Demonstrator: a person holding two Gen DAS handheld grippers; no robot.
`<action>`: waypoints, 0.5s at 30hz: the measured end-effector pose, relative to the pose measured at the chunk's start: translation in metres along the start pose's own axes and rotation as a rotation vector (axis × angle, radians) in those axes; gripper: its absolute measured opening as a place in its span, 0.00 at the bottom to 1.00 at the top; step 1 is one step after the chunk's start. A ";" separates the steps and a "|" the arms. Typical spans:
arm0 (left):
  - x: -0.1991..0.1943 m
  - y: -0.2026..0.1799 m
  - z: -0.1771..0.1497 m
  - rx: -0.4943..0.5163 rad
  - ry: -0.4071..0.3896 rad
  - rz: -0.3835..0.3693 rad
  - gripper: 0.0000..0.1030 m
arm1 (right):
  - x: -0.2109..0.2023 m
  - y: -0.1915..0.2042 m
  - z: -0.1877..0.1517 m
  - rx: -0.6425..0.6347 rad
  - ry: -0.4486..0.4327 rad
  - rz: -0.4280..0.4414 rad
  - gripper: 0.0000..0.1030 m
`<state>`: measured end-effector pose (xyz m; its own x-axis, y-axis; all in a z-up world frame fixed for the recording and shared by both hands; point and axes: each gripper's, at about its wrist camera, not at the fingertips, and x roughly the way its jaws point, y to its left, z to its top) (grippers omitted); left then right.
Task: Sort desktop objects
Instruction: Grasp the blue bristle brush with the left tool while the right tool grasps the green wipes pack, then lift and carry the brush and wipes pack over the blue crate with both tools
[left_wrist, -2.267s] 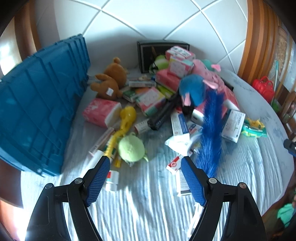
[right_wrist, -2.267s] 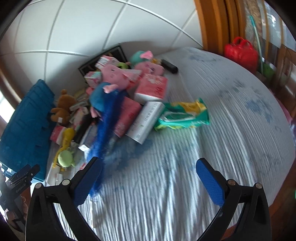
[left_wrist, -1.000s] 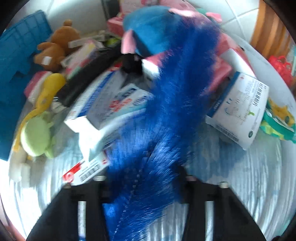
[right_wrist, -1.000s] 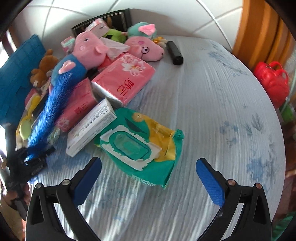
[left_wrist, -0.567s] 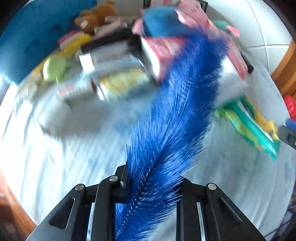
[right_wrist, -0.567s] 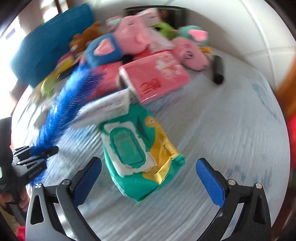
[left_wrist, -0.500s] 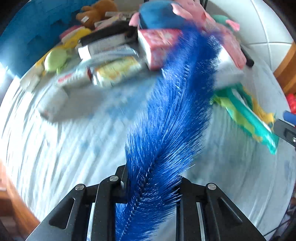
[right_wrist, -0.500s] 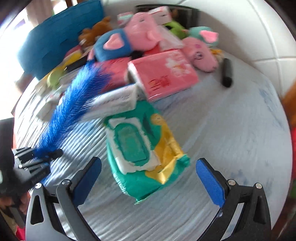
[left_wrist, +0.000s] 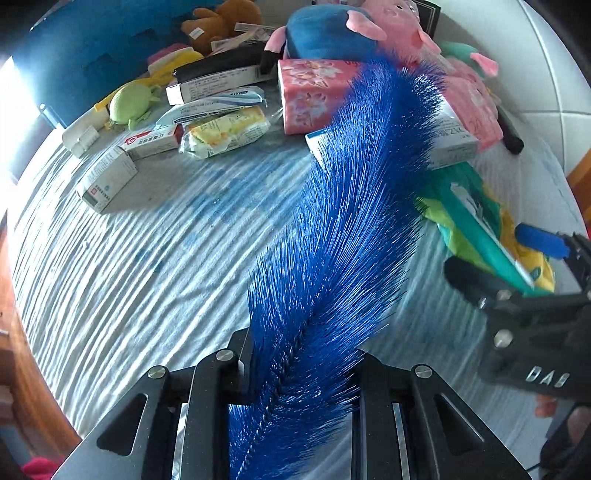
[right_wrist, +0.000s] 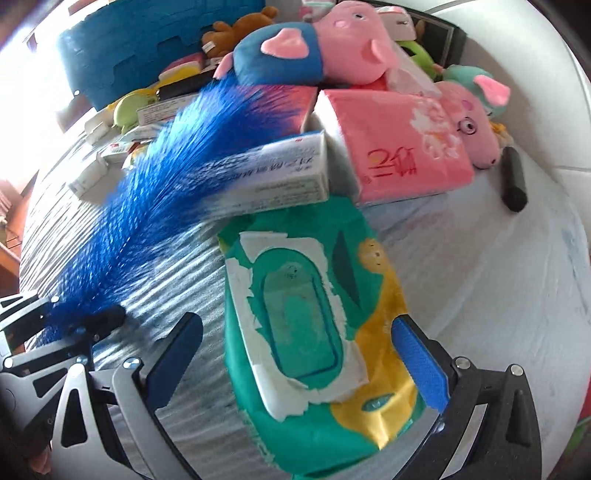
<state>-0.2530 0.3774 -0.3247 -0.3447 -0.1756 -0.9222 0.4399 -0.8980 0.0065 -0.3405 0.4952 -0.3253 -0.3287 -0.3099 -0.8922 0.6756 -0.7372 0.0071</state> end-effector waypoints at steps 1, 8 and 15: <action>0.000 -0.001 0.001 0.000 -0.003 0.002 0.22 | 0.002 0.001 0.001 -0.009 0.002 0.000 1.00; 0.003 -0.009 0.007 -0.002 -0.014 0.025 0.25 | 0.005 0.002 0.000 -0.045 0.035 -0.040 0.90; 0.004 -0.011 0.008 0.012 -0.033 0.023 0.21 | 0.007 -0.006 0.003 -0.048 0.040 -0.095 0.73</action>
<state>-0.2661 0.3833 -0.3254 -0.3618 -0.2089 -0.9085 0.4376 -0.8986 0.0323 -0.3491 0.4955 -0.3297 -0.3669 -0.2155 -0.9050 0.6737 -0.7324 -0.0987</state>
